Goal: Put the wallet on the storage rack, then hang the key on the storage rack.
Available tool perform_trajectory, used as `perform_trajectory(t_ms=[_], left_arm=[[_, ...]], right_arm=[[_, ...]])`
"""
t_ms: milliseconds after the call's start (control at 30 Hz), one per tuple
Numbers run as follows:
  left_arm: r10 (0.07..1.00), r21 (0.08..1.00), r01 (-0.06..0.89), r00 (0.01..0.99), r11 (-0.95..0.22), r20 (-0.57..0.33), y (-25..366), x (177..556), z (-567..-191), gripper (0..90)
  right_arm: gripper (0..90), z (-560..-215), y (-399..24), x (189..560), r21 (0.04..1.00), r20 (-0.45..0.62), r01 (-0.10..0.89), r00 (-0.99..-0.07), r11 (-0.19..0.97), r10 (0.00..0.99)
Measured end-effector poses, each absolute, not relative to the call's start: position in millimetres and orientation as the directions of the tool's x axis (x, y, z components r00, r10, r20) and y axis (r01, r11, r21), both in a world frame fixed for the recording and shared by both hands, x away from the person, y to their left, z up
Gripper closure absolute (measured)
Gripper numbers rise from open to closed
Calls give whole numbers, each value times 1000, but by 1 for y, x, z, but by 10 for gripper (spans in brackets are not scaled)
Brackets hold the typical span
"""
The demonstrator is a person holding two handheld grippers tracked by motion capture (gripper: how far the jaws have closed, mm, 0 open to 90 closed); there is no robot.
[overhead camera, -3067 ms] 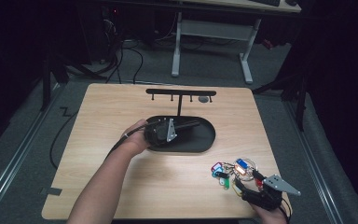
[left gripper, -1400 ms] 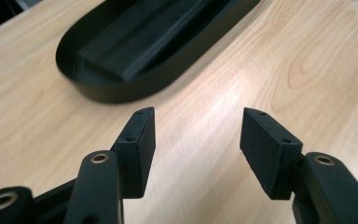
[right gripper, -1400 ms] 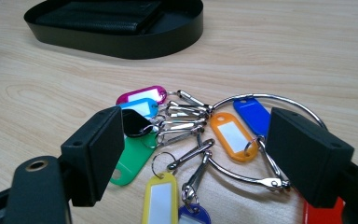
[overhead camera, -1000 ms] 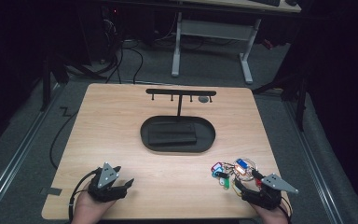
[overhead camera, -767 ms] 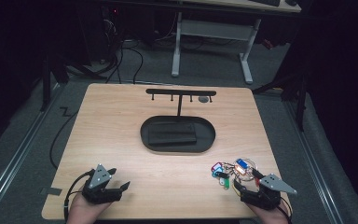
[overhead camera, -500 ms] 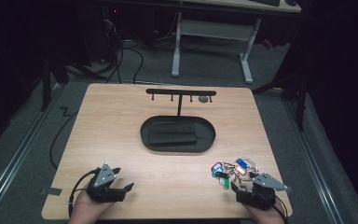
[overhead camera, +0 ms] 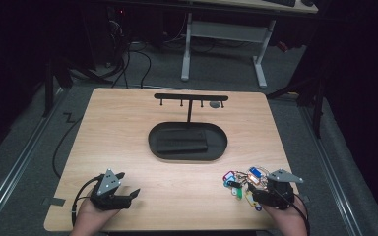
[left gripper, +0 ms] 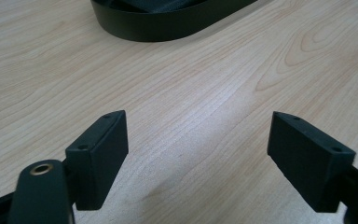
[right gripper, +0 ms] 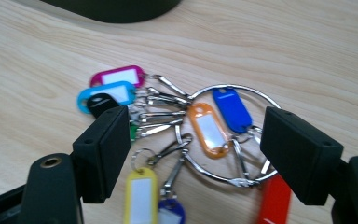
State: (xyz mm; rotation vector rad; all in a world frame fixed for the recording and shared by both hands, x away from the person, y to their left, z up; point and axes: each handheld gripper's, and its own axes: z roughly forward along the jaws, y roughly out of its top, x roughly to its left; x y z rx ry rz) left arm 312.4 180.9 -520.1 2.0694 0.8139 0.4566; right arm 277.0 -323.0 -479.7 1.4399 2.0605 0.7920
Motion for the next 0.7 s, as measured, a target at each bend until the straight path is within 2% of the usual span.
perform_trajectory(t_ms=[433,700], left_arm=[[690,804,402,724,-438,14,179,313,-523,219],[687,799,395,726,-455,33,186,300,-523,226]], right_arm=[[292,-463,-344,310,631,-70,718,-324,294,943],[377,-463,-344,347,504,-105,778,-376,376,920]])
